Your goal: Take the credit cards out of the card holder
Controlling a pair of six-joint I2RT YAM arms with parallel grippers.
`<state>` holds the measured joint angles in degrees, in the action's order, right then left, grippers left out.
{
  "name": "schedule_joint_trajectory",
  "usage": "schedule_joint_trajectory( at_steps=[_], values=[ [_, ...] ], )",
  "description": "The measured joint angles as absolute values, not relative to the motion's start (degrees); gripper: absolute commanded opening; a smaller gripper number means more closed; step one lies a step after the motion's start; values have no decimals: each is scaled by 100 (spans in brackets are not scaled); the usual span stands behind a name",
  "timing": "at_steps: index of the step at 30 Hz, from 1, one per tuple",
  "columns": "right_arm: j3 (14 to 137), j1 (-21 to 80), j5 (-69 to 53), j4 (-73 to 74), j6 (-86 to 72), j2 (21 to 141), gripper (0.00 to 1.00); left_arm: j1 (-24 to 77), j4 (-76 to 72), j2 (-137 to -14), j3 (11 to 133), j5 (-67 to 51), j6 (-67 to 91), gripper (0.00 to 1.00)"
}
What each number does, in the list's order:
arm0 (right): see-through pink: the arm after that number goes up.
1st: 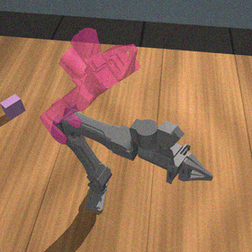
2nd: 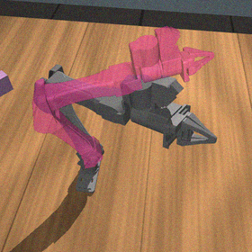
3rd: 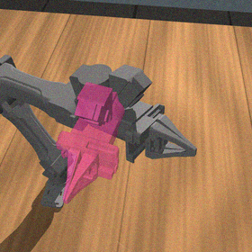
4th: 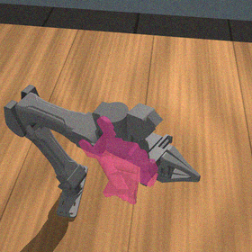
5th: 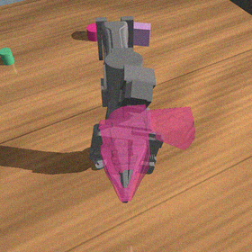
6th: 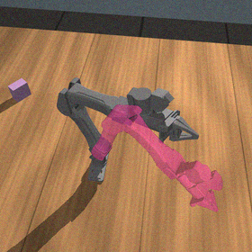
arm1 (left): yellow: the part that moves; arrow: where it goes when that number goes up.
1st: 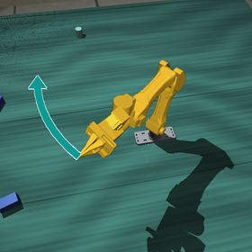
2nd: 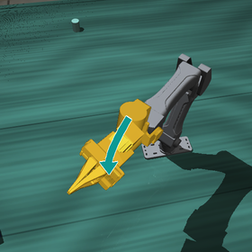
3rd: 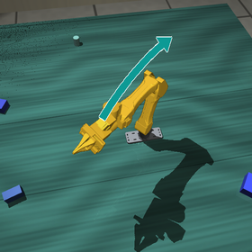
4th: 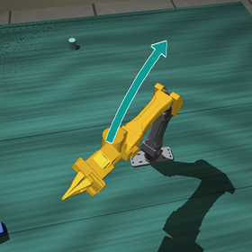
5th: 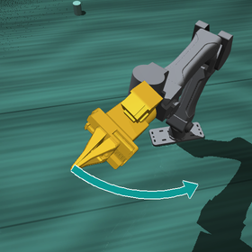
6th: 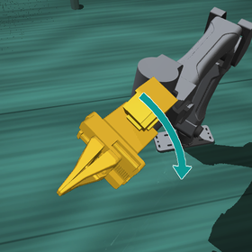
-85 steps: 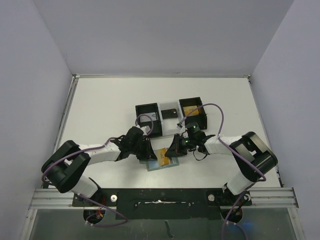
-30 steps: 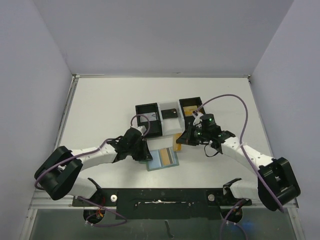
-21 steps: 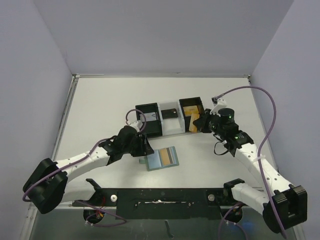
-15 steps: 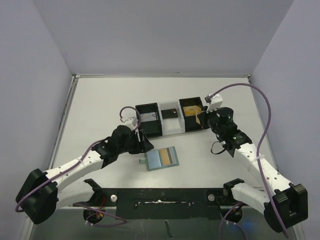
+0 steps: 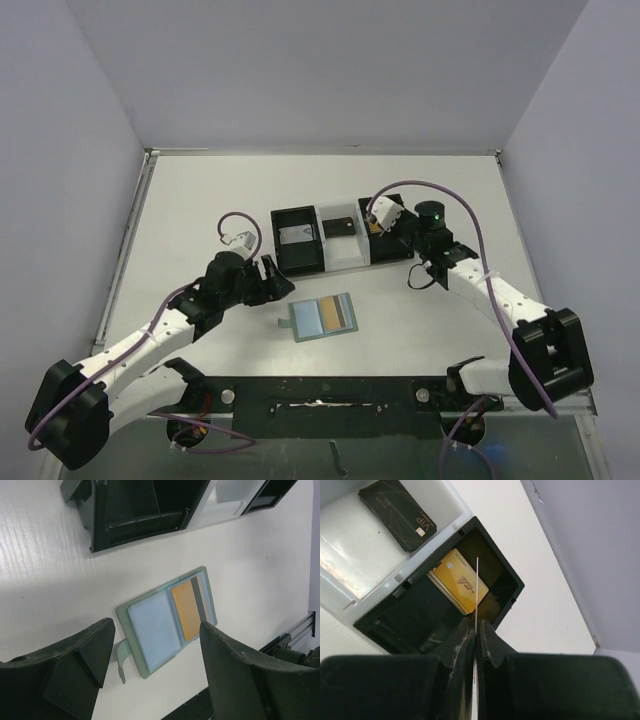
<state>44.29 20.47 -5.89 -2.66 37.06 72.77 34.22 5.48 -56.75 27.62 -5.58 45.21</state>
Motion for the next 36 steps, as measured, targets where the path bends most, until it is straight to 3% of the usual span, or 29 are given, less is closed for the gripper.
schedule_joint_trajectory(
  at_steps=[9,23,36],
  values=[
    [4993,1846,-1153,-427,4731,8479,0,3336,642,-5673,2762,-674,4497,69],
    [5778,1772,-867,-523,5448,9889,0,3264,755,-5680,2762,-836,4453,69],
    [6090,1769,-797,-556,5898,10479,14,3208,862,-5664,2762,-882,4425,69]
  ],
)
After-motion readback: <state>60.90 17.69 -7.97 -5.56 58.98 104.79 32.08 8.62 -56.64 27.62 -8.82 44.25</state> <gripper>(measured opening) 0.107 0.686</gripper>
